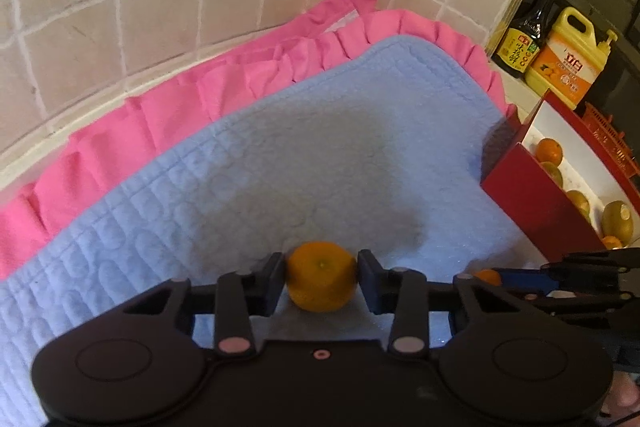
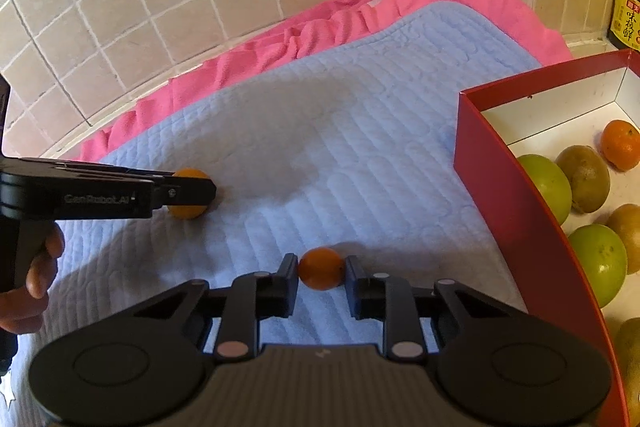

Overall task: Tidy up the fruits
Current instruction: 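Grasp the small tangerine with the right tool while the left tool grasps an orange, then carry the tangerine and orange over the red box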

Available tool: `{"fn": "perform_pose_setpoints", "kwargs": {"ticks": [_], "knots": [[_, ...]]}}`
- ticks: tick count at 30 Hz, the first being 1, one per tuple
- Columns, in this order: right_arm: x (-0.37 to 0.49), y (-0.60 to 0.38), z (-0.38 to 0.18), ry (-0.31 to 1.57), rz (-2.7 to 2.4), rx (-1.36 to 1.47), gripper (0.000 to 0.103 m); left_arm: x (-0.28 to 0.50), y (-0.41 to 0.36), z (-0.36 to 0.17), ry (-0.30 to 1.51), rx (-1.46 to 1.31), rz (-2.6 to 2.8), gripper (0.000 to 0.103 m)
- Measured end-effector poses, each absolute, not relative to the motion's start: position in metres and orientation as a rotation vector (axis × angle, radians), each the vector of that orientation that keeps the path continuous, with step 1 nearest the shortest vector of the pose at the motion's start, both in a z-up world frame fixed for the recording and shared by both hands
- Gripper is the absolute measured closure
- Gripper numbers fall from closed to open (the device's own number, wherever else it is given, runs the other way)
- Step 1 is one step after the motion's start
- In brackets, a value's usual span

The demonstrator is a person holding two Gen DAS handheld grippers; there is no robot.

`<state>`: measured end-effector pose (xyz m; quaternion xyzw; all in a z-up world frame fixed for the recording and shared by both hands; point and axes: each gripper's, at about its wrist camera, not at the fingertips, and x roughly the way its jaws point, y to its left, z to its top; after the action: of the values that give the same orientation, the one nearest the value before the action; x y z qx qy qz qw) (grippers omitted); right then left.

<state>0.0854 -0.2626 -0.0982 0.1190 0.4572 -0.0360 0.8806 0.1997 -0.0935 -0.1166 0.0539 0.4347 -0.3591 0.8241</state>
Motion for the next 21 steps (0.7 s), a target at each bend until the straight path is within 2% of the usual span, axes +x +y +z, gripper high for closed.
{"fn": "perform_pose_setpoints", "kwargs": {"ticks": [5, 10, 17, 21], "knots": [[0.071, -0.257, -0.084, 0.921, -0.071, 0.206, 0.077, 0.2, -0.08, -0.1, 0.907, 0.101, -0.703, 0.056], [0.045, -0.259, -0.054, 0.852, -0.077, 0.165, 0.077, 0.189, -0.082, -0.062, 0.828, 0.11, -0.696, 0.056], [-0.007, -0.297, -0.005, 0.722, -0.16, 0.186, 0.077, 0.15, -0.129, -0.008, 0.667, 0.148, -0.768, 0.056], [-0.033, -0.326, 0.012, 0.674, -0.231, 0.23, 0.077, 0.134, -0.16, 0.005, 0.641, 0.148, -0.831, 0.056]]}}
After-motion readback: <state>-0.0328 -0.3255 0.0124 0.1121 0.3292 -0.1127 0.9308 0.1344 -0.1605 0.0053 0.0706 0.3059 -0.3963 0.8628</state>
